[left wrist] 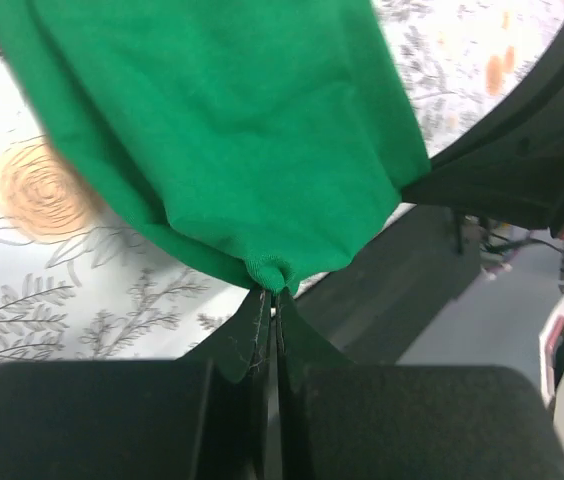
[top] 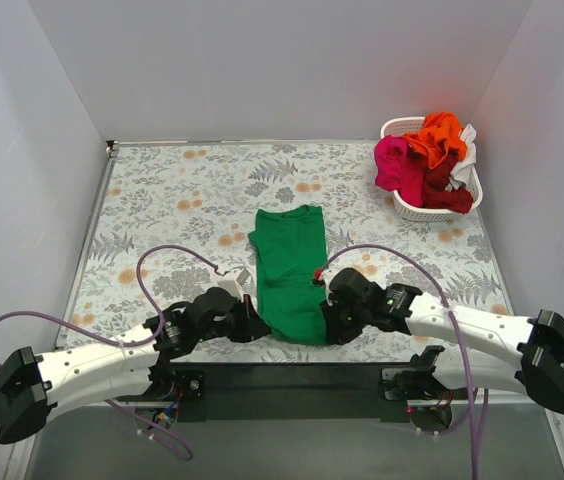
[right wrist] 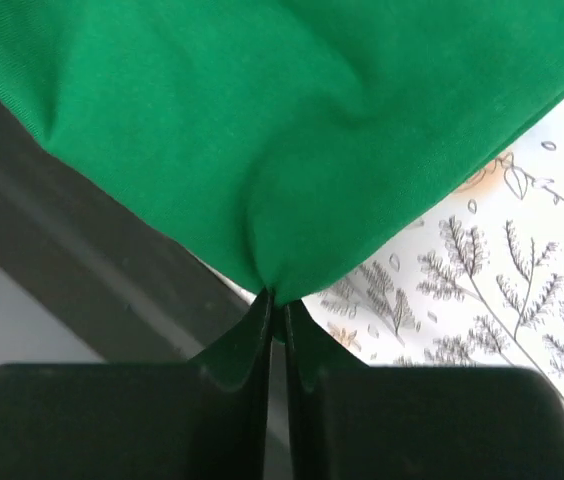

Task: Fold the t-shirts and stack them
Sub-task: Fold the tshirt, then neatly place the folded tshirt to the corner

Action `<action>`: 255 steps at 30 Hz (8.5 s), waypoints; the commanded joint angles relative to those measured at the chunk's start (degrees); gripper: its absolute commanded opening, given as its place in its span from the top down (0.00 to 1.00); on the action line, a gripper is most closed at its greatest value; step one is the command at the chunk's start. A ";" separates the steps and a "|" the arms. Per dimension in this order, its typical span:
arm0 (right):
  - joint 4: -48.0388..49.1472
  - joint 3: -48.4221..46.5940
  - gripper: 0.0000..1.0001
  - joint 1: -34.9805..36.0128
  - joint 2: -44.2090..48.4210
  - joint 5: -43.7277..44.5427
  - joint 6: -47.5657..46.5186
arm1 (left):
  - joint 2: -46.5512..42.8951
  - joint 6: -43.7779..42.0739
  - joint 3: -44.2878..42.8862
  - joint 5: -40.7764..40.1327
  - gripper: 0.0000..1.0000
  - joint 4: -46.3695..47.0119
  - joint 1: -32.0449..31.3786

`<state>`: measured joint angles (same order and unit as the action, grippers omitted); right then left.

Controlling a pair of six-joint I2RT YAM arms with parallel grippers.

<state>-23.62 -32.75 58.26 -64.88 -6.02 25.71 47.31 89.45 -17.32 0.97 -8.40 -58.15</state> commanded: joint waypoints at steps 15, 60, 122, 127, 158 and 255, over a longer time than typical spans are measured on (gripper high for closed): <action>-9.17 -14.88 0.99 0.45 14.08 8.11 -4.88 | -5.04 -6.57 -11.77 -0.18 1.00 0.14 -0.38; 3.05 -37.12 0.99 -21.70 -20.28 16.31 -18.59 | 25.02 -17.20 -21.61 -12.93 1.00 22.19 19.29; 14.47 -39.41 0.34 -27.06 -37.33 3.73 -16.22 | 30.56 -6.75 -14.76 1.49 0.20 21.41 33.81; 14.65 -39.05 0.35 -26.97 -40.41 5.40 -16.22 | 33.19 -5.00 -13.00 4.81 0.20 24.13 33.80; 17.20 -32.99 0.40 -23.10 -44.46 2.51 -14.11 | 56.57 2.40 -15.46 10.37 0.18 43.03 28.80; 21.07 -13.30 0.37 -22.40 -10.09 0.22 -15.61 | 81.27 -66.85 -69.51 8.07 1.00 10.08 77.84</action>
<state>-4.67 -46.19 36.01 -77.19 -4.89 9.54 126.96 26.94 -84.62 6.59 5.85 18.74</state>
